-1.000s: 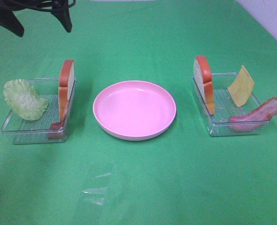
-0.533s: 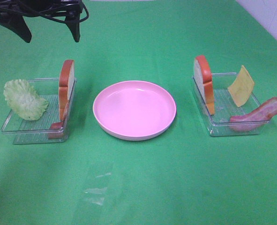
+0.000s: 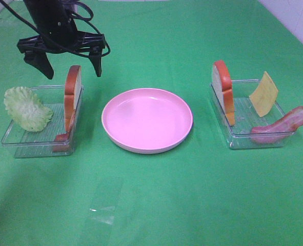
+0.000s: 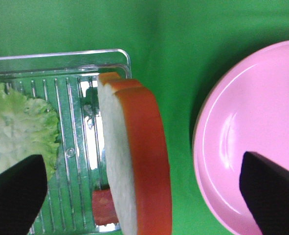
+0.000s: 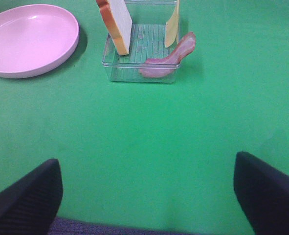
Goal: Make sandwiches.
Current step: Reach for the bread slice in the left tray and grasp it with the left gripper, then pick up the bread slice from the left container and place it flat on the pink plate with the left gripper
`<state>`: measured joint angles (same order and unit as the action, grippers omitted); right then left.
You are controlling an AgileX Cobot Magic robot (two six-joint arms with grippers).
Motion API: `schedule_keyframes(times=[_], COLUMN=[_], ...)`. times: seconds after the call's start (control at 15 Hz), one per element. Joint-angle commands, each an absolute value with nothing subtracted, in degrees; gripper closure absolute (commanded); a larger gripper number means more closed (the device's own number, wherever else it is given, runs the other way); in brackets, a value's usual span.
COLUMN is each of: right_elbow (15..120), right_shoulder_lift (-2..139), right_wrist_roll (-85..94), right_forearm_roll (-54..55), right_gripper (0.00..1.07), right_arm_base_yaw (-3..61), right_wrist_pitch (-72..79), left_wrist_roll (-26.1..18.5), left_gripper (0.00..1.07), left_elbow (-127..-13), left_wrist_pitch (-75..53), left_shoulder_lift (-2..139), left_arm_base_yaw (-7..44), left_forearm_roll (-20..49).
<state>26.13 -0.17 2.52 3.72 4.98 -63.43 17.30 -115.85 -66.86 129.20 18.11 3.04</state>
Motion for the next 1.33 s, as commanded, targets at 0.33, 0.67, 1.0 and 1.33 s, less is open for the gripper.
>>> schedule_keyframes(times=[0.33,0.67,1.0,1.33], right_elbow=[25.9,25.9,25.9,25.9], right_shoulder_lift=[-1.72,-1.72,-1.72,-1.72], right_wrist_roll=[2.29,2.29,2.29,2.29], right_forearm_roll=[3.21,3.21,3.21,3.21], right_gripper=[0.14,0.14,0.14,0.14], right_arm_base_yaw=[4.64,4.64,4.64,4.64], right_wrist_pitch=[-63.2,-63.2,-63.2,-63.2], left_wrist_roll=[17.88,17.99,17.99,17.99], left_gripper=[0.11,0.49,0.92,0.93], left_elbow=[-116.02,-116.02,-116.31,-116.37], left_wrist_pitch=[-66.75,-69.84,-70.07,-73.34], left_shoulder_lift=[132.3,132.01,131.95,131.95], left_arm_base_yaw=[18.45,18.45,18.39,18.39], left_forearm_roll=[5.1,1.26,0.0,-1.2])
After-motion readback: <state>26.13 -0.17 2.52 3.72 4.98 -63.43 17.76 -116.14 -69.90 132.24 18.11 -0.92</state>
